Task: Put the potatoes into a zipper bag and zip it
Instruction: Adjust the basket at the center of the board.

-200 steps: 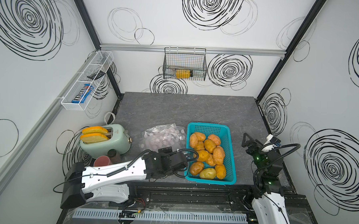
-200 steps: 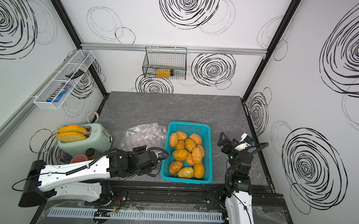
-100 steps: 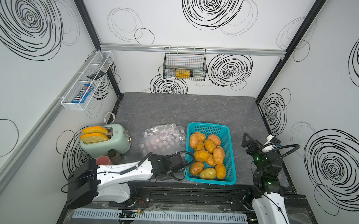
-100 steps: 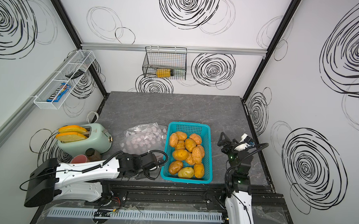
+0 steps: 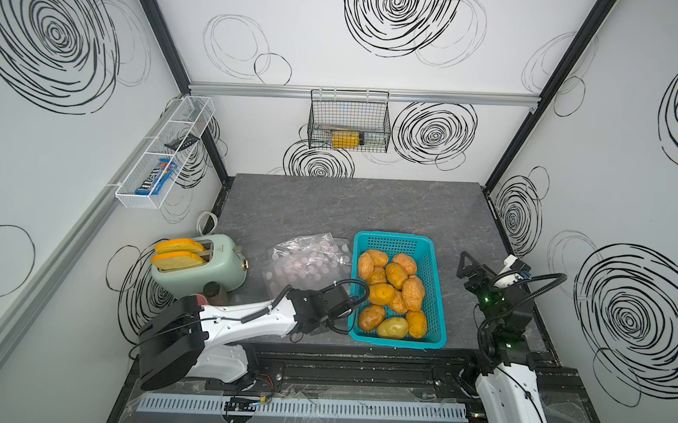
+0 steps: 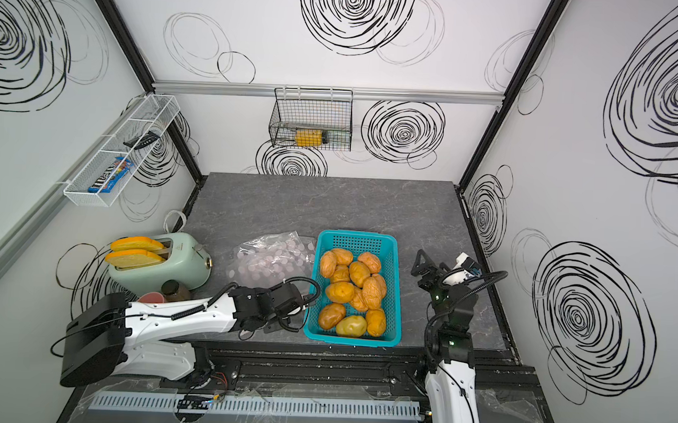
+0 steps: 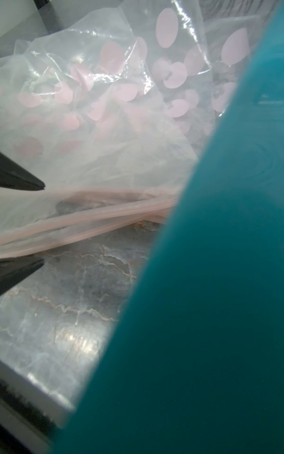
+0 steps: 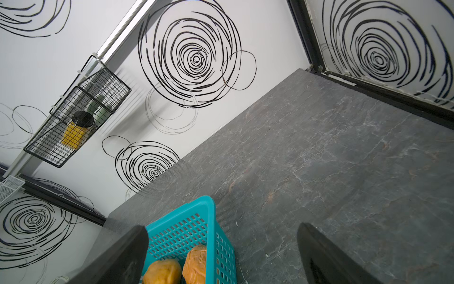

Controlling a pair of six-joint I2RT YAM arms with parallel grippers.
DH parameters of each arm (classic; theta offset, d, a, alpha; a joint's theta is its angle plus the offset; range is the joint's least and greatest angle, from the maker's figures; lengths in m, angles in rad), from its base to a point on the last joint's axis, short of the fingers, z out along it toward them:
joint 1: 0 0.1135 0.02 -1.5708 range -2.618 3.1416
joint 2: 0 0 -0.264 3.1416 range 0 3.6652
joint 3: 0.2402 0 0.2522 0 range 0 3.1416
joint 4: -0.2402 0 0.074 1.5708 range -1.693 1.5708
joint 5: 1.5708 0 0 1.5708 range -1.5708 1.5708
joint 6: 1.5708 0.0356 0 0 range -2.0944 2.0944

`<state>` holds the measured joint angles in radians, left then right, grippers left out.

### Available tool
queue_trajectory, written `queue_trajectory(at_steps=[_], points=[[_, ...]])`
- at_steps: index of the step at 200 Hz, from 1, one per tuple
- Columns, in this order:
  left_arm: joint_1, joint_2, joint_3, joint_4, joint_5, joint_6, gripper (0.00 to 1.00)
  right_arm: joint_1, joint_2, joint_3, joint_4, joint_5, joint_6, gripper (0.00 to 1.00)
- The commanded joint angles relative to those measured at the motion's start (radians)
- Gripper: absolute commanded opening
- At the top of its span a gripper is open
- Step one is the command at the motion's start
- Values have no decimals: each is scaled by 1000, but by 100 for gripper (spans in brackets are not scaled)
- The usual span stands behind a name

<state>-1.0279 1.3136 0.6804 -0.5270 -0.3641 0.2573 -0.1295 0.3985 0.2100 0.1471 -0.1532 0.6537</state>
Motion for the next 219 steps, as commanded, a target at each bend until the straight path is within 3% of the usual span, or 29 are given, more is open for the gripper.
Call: queue_trajectory(at_steps=[1, 107, 130, 154, 194, 219], points=[[15, 31, -31, -31, -43, 4, 41, 1, -12, -6, 32, -2, 11, 99], [17, 74, -54, -42, -42, 9, 39, 1, -13, -10, 34, 1, 14, 99], [15, 103, -59, -48, -78, 8, 38, 1, -14, -10, 34, 4, 14, 99], [15, 161, -55, -58, -191, -1, 32, 1, -13, -13, 36, 4, 15, 99], [15, 172, -47, -55, -187, -7, 33, 1, -13, -18, 40, 6, 19, 99], [17, 150, -47, -45, -209, -2, 28, 1, -12, -21, 47, 4, 22, 99]])
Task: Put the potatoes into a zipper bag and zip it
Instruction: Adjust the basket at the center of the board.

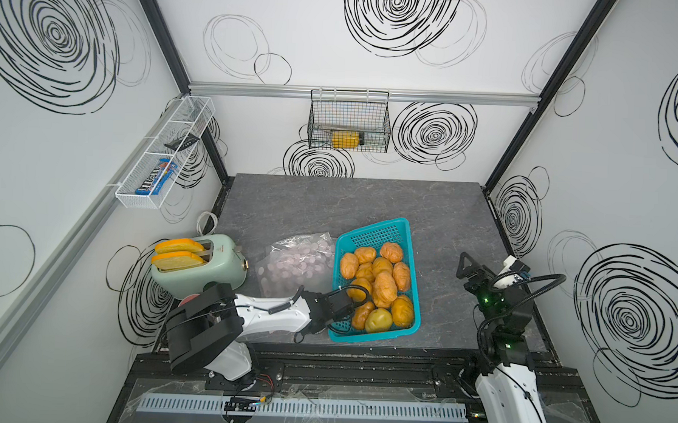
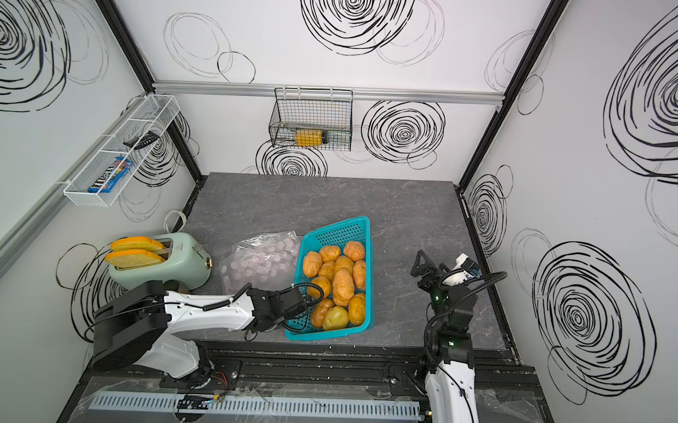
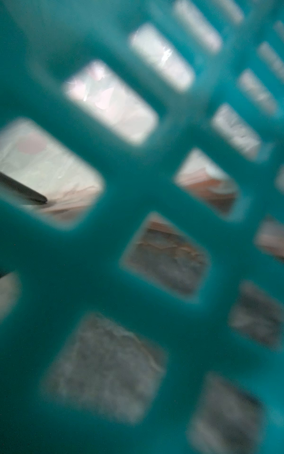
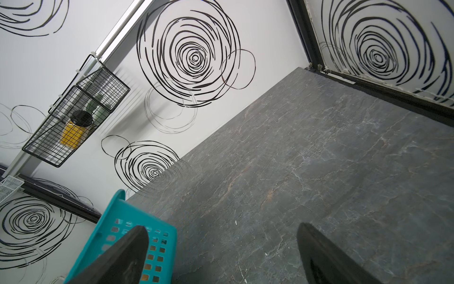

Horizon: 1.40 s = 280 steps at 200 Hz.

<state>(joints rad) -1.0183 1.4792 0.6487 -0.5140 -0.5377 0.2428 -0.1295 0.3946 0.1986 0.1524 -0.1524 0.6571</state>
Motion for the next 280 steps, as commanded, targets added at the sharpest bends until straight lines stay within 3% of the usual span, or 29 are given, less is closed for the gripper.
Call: queue_trajectory(at_steps=[1, 32, 65, 79, 137, 163, 194, 208, 234, 263, 280], points=[[7, -17, -15, -58, -36, 12, 28, 1, -8, -10, 41, 4, 19, 99], [9, -57, -9, -40, -92, 18, 13, 1, -9, -11, 42, 4, 21, 99], [8, -97, -14, -27, -102, 23, 9, 2, -9, -15, 47, 2, 23, 98], [9, -107, -12, -19, -122, 24, 0, 1, -8, -17, 50, 2, 25, 98], [10, -136, 1, 4, -190, 26, 0, 1, -2, -20, 66, -23, 23, 98], [28, -173, 28, 31, -146, 6, 0, 2, 54, -17, 94, -86, 16, 97], [67, -248, 28, 75, -67, -6, 0, 20, 225, 58, 54, -198, -7, 93], [78, -264, 28, 80, -80, -7, 0, 61, 309, 122, -25, -240, -54, 90], [105, -269, 34, 90, -46, -15, 0, 207, 412, 184, -169, -200, -116, 88], [121, -244, 54, 69, -41, -31, 0, 386, 413, 146, -192, -94, -97, 83], [128, -255, 49, 77, -39, -30, 0, 451, 403, 129, -201, -21, -86, 73]])
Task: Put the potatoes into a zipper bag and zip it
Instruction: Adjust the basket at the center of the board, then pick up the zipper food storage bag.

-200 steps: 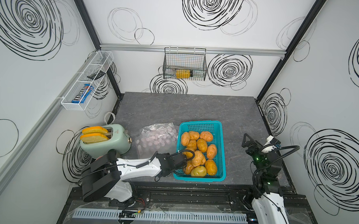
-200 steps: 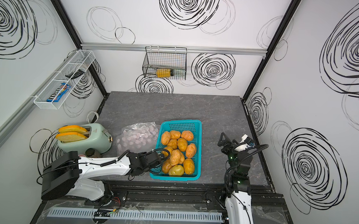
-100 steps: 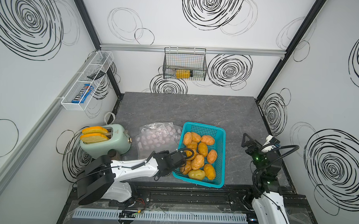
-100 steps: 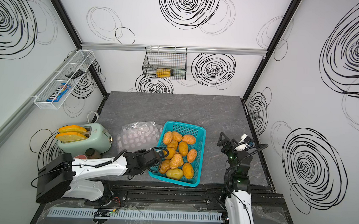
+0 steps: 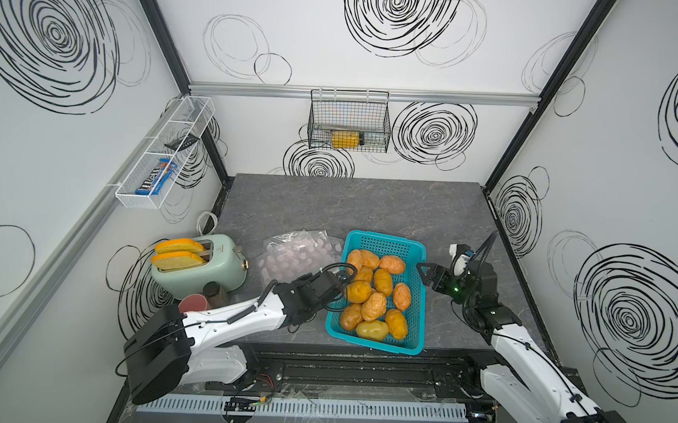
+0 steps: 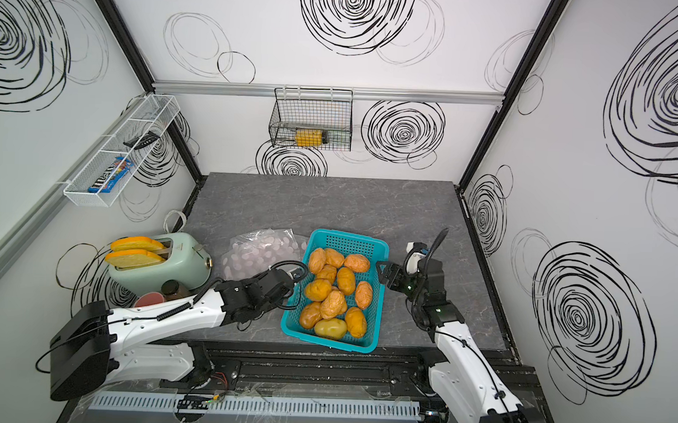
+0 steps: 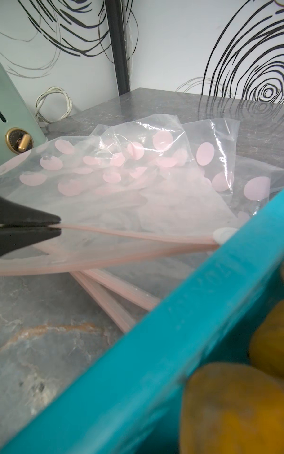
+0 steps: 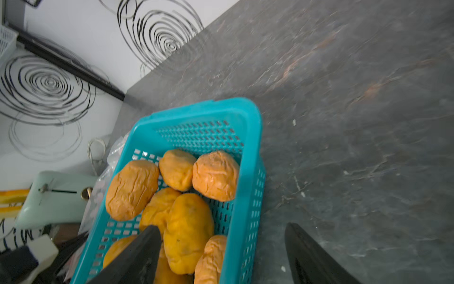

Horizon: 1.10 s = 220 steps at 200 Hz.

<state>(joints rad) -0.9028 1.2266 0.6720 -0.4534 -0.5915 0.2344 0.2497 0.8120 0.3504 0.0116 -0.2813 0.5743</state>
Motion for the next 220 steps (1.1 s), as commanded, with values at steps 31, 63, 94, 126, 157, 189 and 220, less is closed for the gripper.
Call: queue_trajectory(at_steps=[31, 63, 94, 126, 157, 189, 220], points=[[19, -28, 14, 32, 27, -17, 0, 139, 23, -21, -62, 176, -1, 47], [22, -29, 17, 31, 22, -22, 0, 141, 138, 46, -34, 264, -36, 19], [23, -46, 8, 38, 21, -22, 0, 63, 306, 210, -79, 328, -127, 7], [26, -59, 2, 47, 31, -18, 0, -84, 495, 350, -63, 222, -153, 0], [19, -57, -4, 48, 28, -18, 0, -162, 709, 513, -113, 124, -181, 0], [18, -65, -8, 53, 24, -18, 0, -171, 835, 595, -135, 85, -229, 0], [22, -76, -16, 76, 32, -15, 0, -171, 821, 610, -141, 94, -221, 25]])
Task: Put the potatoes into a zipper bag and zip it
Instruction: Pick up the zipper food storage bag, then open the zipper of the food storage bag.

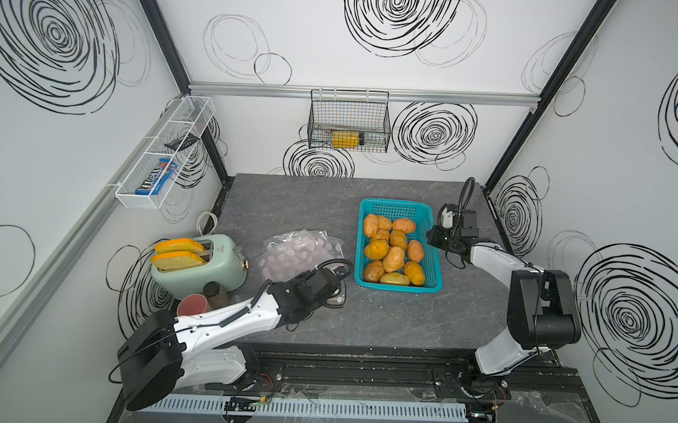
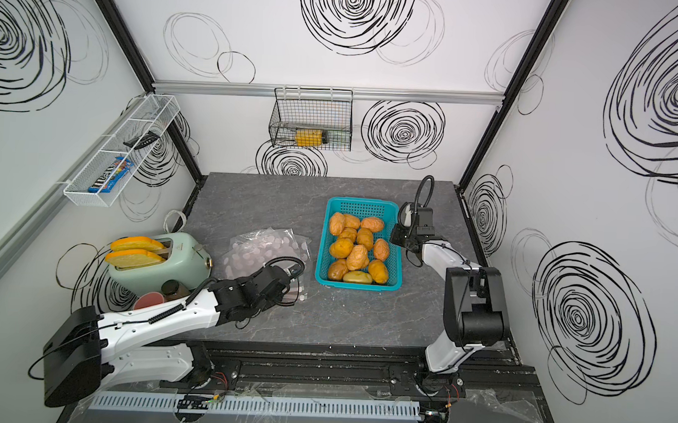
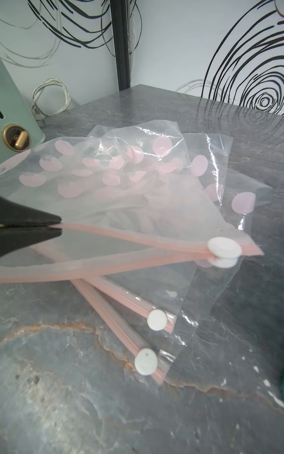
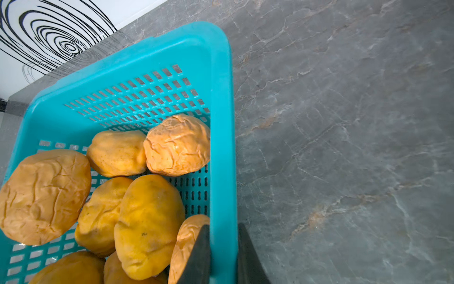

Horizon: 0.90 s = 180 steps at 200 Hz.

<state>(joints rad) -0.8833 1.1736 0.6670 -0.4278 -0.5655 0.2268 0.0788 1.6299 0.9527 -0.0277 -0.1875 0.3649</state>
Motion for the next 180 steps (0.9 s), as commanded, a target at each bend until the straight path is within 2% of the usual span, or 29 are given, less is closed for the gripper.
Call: queue_trajectory(at_steps=[1, 11, 19, 29, 44, 71, 93, 111, 131, 148, 162, 180], points=[[3, -23, -11, 51, 6, -8, 0, -1, 1, 9, -102, 0, -11, 27], [-1, -24, -6, 45, -2, -9, 0, -2, -27, 15, -116, -4, -3, 47], [-3, -24, 1, 35, -2, -13, 0, -2, -55, 17, -125, -7, 3, 56], [-7, -29, 14, 18, 4, -21, 0, -1, -107, 7, -122, -12, 12, 63], [-9, -50, 30, -6, 24, -34, 0, 7, -210, -37, -88, -16, 28, 68], [17, -124, 57, 14, 57, -67, 0, 83, -415, -130, -11, -31, 31, 71], [51, -194, 98, 46, 100, -130, 0, 221, -565, -232, 111, -62, 29, 71], [90, -216, 141, 58, 167, -194, 0, 337, -637, -294, 182, -76, 110, 70], [145, -206, 176, 69, 286, -259, 0, 499, -655, -347, 263, -79, 218, 68], [186, -184, 175, 87, 347, -333, 0, 653, -626, -358, 292, 7, 295, 67], [227, -152, 186, 65, 426, -397, 0, 742, -590, -352, 333, 31, 328, 67], [257, -101, 230, 21, 492, -395, 0, 825, -526, -327, 375, 72, 352, 68]])
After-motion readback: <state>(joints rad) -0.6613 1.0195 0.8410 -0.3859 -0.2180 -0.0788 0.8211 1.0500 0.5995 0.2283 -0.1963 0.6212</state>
